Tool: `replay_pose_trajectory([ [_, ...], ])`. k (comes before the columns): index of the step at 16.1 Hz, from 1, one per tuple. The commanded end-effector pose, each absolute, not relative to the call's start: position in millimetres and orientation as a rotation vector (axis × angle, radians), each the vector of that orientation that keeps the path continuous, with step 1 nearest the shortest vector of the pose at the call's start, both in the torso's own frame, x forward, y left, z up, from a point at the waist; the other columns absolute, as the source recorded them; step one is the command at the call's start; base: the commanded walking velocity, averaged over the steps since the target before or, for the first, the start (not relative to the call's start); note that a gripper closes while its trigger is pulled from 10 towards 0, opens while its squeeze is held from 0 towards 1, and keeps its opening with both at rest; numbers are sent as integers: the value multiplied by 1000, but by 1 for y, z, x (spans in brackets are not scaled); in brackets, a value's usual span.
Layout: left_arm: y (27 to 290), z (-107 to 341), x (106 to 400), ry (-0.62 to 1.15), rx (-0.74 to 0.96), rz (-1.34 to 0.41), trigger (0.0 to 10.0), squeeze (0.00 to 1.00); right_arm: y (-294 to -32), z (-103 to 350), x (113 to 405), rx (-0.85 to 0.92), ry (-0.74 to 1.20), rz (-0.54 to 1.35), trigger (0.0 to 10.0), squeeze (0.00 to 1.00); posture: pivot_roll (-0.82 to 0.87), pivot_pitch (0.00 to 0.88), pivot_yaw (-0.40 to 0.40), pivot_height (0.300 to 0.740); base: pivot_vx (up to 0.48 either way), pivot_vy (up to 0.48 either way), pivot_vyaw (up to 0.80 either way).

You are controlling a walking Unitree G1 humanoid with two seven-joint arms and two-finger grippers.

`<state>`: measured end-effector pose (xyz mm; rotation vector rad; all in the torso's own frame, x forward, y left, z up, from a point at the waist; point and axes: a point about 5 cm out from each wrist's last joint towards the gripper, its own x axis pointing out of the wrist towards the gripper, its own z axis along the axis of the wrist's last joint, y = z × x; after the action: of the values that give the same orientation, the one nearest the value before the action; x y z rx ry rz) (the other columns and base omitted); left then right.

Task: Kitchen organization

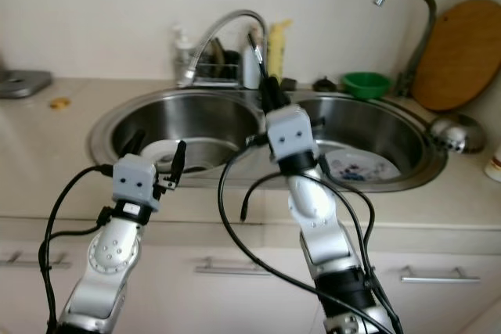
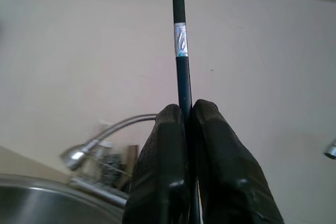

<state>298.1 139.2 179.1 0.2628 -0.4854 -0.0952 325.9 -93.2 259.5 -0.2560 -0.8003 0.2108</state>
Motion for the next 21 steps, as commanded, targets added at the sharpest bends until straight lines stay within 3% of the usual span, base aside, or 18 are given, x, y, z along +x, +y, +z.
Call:
replay_pose_trajectory([
  [1,132,182,298,-498,259,-116,10000,0,-102,265,332,-264,-814,165,0,0,7,0,-13,740,244,0,0],
  [5,133,181,298,-494,259,-111,10000,0,-103,263,343,-285,-785,159,0,0,17,0,-19,740,60,0,0],
  [6,132,181,298,-493,259,-111,10000,0,-103,259,348,-294,-759,155,1922,0,18,0,-19,740,0,0,0],
  [7,132,180,298,-491,260,-113,10000,0,-104,253,354,-302,-727,147,10000,0,20,0,-20,740,0,0,0],
  [13,126,180,298,-491,263,-132,10000,0,-105,240,378,-315,-651,73,10000,0,46,0,-26,740,0,0,0],
  [14,126,180,298,-491,264,-133,10000,0,-105,239,379,-313,-650,70,10000,278,46,0,-26,740,0,0,0],
  [15,127,180,297,-493,266,-131,10000,0,-102,239,378,-273,-670,71,10000,992,58,0,-33,740,0,0,0],
  [21,126,177,296,-481,262,-128,10000,0,-98,231,378,-263,-674,84,10000,1000,50,0,-35,740,0,0,0],
])
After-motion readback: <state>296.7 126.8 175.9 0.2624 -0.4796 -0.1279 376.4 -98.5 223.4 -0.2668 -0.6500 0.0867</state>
